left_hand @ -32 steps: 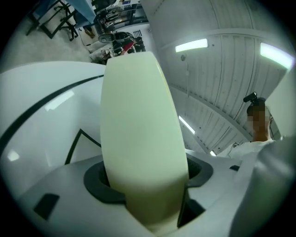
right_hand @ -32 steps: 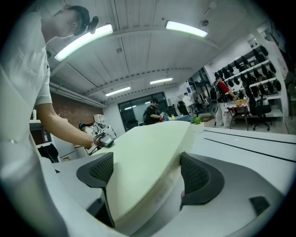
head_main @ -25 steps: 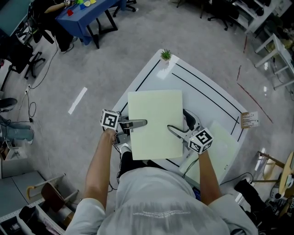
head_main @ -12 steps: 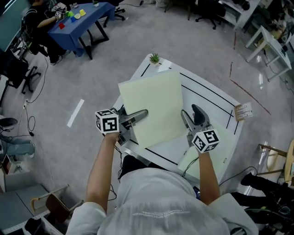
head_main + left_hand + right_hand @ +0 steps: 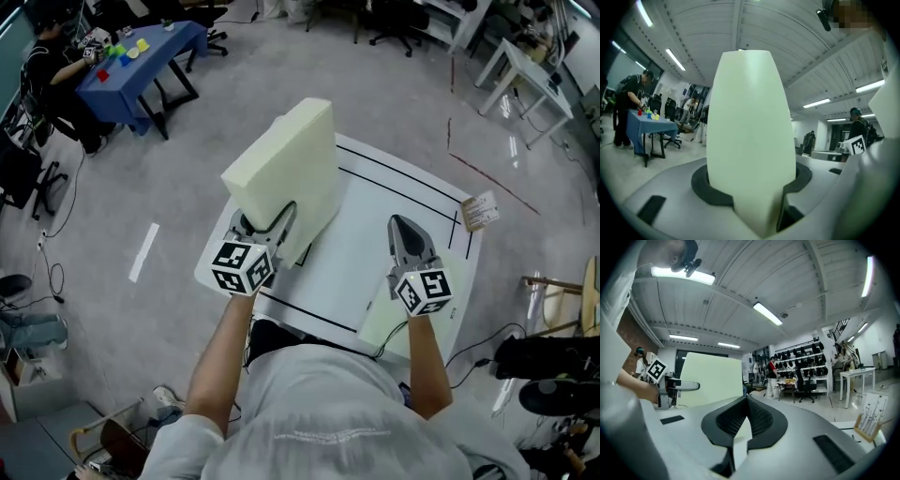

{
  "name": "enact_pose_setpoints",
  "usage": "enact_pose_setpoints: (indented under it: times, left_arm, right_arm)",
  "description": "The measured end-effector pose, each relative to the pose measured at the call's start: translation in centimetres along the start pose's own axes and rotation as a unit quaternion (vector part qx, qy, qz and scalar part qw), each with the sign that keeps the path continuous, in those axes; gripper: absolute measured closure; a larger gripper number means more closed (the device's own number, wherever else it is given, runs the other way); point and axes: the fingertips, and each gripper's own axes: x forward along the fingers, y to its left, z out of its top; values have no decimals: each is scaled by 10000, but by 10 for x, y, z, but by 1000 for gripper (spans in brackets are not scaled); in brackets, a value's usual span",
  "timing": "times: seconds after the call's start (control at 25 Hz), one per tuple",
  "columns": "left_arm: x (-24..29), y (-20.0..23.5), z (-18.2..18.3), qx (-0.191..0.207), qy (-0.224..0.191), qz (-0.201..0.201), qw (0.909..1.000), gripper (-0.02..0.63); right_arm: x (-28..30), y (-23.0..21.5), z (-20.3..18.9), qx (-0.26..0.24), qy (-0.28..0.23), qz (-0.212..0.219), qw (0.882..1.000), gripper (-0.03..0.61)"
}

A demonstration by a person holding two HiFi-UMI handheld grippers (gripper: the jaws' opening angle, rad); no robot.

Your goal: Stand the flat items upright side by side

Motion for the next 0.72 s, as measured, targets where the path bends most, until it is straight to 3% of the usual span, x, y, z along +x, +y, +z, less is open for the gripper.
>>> enact_pose_setpoints:
  times: [0.16, 0.32, 0.56, 0.72]
  left_arm:
    - [3, -11, -7, 371, -231, 298, 9986, 350]
    - [8, -29, -18, 862, -409, 565, 9938, 339]
    - [25, -57, -31, 1489, -301, 737, 9856, 319]
    - [32, -67, -35, 1525, -192, 1001, 9830, 305]
  right_arm:
    - [-9, -8, -5, -528, 397, -333, 9973, 551]
    - [-19, -13, -7, -652, 510, -433, 9956, 551]
    - [-37, -22, -9, -825, 629, -739, 9919, 551]
    - [-48, -32, -13, -852, 760, -942, 9890, 549]
